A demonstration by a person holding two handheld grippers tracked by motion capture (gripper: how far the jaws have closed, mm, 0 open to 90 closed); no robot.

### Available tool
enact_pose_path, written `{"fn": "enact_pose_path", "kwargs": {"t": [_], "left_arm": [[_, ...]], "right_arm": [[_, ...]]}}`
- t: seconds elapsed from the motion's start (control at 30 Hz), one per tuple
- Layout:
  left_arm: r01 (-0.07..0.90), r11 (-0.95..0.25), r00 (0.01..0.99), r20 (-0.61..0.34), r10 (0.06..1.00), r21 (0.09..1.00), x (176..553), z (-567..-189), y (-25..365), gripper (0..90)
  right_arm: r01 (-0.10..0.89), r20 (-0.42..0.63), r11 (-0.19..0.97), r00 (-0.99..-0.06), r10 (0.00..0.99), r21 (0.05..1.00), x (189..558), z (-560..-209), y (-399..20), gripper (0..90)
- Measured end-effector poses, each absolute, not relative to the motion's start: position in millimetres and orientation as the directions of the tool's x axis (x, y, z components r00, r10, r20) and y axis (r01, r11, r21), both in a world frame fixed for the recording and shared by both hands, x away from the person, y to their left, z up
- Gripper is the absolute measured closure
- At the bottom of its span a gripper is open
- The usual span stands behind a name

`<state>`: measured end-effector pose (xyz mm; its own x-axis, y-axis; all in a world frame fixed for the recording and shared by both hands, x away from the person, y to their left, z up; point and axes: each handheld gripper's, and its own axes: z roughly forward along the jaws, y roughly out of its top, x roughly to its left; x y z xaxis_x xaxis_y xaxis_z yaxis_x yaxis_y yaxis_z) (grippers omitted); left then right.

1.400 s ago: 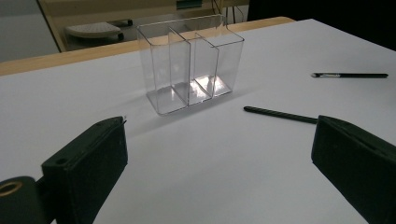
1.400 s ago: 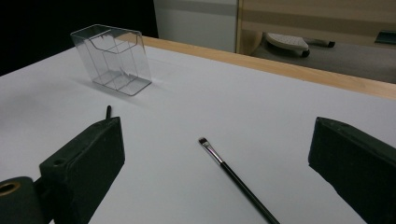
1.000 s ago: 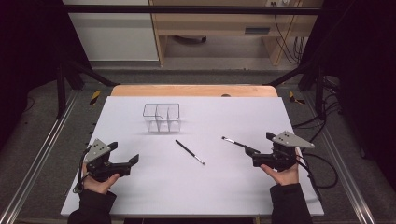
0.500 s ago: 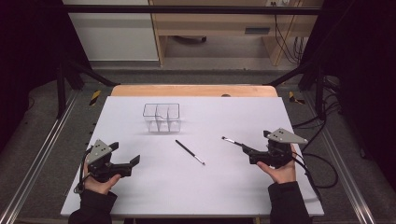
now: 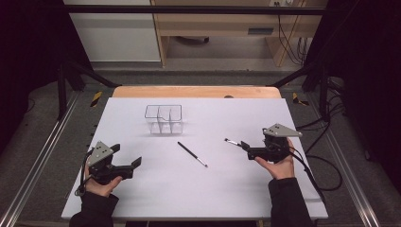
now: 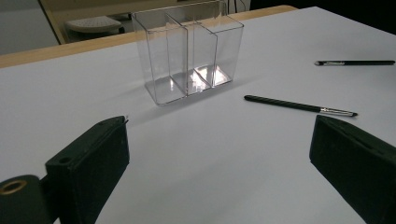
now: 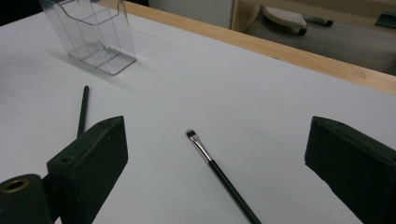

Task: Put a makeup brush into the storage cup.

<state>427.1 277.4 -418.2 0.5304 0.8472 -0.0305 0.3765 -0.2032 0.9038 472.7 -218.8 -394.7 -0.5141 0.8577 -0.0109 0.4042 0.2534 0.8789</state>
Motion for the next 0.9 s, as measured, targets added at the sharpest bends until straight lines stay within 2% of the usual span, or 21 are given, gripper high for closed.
{"fn": "enact_pose_path", "kwargs": {"t": [0.47,0.9], "left_arm": [[0.373,-0.212,0.531,-0.02,0.847,0.903,426.1,-416.3,279.5,4.1],[0.37,-0.225,0.538,-0.01,0.843,0.901,425.9,-416.1,278.6,4.5]], "right_arm": [[0.459,-0.06,0.343,-0.526,0.848,0.82,501.5,-402.6,-202.1,8.5],[0.53,-0.086,0.405,-0.525,0.847,0.745,521.3,-423.9,-193.2,14.7]]}}
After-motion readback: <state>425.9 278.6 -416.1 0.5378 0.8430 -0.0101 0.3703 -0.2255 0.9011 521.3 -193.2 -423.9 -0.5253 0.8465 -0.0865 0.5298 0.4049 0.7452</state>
